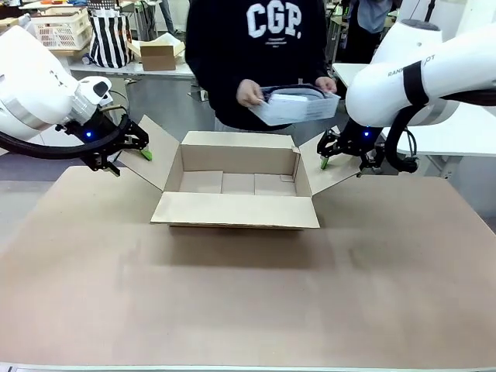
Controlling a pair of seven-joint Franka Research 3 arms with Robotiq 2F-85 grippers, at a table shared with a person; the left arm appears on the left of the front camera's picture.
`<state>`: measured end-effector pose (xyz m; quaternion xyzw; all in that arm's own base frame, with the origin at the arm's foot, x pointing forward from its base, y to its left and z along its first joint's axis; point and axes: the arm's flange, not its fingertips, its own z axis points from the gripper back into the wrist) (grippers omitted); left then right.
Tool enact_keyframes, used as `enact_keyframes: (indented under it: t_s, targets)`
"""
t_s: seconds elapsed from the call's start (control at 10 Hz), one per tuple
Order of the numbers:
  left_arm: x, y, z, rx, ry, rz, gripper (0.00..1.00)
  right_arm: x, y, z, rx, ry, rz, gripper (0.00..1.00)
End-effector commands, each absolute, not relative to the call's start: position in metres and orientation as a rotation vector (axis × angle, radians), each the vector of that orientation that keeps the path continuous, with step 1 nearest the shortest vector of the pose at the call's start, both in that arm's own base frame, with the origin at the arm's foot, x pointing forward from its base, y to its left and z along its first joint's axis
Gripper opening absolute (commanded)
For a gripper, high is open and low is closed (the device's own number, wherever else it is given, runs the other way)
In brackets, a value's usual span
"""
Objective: Pack the gift set into the box.
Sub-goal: Lift both hands away from the flaps of the Package Box.
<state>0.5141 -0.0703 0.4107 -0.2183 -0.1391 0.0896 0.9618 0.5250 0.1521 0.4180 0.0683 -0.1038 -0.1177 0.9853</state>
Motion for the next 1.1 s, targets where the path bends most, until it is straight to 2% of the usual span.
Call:
enact_keyframes:
  t_s: [0.0,1.0]
  targets:
    - [0.5129,-0.072,0.4102,-0.425,-0.282,0.191,1.0,0.5276,0.1563,0.4197,0.116,-0.21,-0.262,1.0]
    - [0.5129,-0.072,0.4102,-0.425,-0.282,0.191,1.0,0.5276,0.1563,0.4197,0.116,-0.21,-0.262,1.0]
